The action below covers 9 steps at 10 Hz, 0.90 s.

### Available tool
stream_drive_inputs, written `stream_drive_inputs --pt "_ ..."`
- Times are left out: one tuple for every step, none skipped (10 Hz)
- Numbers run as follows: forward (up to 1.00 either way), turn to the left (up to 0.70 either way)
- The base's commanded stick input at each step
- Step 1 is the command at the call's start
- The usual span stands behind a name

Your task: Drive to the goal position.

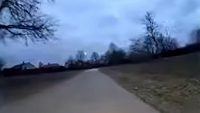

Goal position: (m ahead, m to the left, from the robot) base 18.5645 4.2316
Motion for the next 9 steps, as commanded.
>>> stream_drive_inputs --pt "1.00 0.04" --pt "1.00 0.04" --pt "1.00 0.04" --pt "1.00 0.04" --pt "1.00 0.04" --pt "1.00 0.16" --pt "1.00 0.30" --pt "1.00 0.43" --pt "1.00 0.15"
